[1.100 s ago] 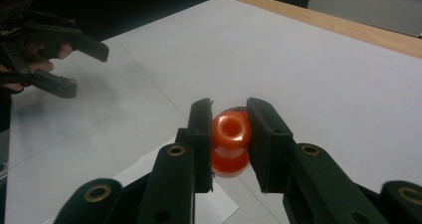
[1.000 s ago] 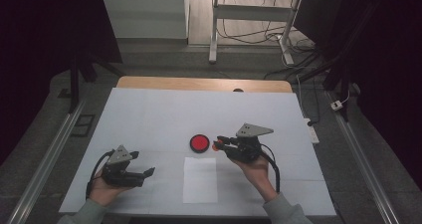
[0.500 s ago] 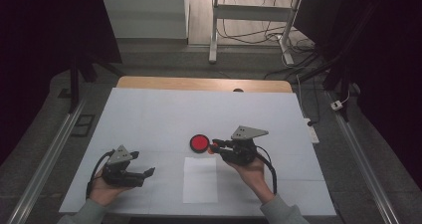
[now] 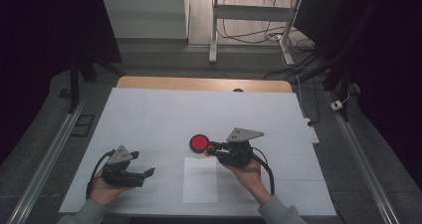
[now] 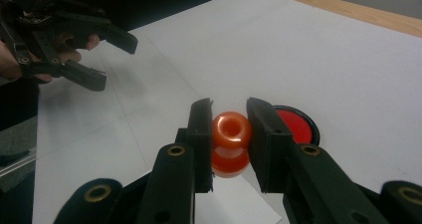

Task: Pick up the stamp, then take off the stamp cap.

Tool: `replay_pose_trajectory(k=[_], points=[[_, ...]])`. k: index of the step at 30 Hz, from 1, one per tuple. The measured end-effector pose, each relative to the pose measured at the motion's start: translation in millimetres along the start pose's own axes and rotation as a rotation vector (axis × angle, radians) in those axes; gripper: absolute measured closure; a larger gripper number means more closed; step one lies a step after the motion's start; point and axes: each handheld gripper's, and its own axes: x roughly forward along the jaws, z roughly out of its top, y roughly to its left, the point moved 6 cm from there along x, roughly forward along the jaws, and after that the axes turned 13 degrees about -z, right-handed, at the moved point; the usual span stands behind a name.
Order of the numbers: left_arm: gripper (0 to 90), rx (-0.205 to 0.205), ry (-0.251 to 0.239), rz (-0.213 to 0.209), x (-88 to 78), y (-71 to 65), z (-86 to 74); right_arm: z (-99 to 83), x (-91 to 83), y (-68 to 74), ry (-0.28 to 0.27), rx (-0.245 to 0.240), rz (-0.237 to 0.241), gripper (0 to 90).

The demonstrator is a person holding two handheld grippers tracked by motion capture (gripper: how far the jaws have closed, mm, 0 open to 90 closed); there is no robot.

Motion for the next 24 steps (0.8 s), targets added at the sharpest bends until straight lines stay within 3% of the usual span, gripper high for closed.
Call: replay_pose_trajectory(k=[17, 24], points=[[14.5, 0.002, -0.002, -0.002, 0.9, -1.0, 1.0, 1.1, -0.9, -0.2, -0.007, 0.002, -0.003, 71.8], [14.8, 0.023, 0.001, -0.010, 4.4, -3.8, 7.3, 1.2, -0.7, 0.1, -0.006, 0.000, -0.003, 71.7]])
